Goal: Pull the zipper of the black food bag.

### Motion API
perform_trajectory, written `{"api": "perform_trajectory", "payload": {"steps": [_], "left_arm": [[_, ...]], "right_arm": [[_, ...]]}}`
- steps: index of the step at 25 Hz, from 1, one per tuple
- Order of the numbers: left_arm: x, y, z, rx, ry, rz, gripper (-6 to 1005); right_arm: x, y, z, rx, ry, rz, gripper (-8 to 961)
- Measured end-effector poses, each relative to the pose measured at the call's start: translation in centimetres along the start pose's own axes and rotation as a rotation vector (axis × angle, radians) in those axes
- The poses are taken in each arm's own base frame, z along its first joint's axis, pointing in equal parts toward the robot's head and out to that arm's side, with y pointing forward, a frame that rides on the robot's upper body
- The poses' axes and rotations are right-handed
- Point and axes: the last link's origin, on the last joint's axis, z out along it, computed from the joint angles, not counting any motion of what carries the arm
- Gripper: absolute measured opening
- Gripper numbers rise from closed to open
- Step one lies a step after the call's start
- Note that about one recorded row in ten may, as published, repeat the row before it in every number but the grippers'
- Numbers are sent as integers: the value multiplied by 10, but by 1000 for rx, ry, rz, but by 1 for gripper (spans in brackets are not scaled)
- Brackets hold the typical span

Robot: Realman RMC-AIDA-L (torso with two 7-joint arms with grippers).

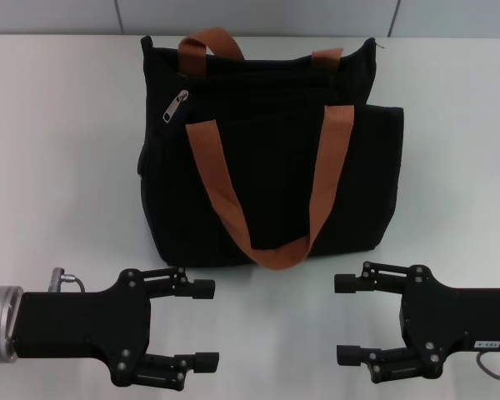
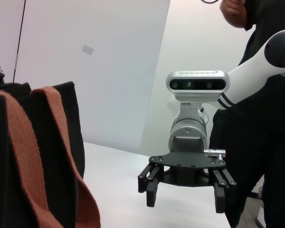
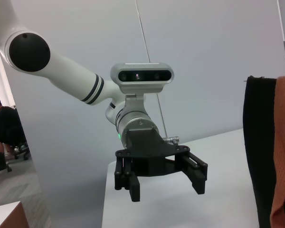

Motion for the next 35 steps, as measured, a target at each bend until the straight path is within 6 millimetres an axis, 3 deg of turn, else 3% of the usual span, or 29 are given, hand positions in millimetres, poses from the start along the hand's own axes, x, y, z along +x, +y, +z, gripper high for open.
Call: {"api": "perform_trajectory", "payload": {"steps": [22,28,35], "left_arm": [[6,-1,2,0,35,15,829],[34,-4,-1,59,247,167,829],[53,-21,-24,364,475,278,830]], "right_arm": [[1,0,0,5,1,1,832],[1,0,0,7,2,-1,831],[1,-1,0,11,1,-2,831]]}}
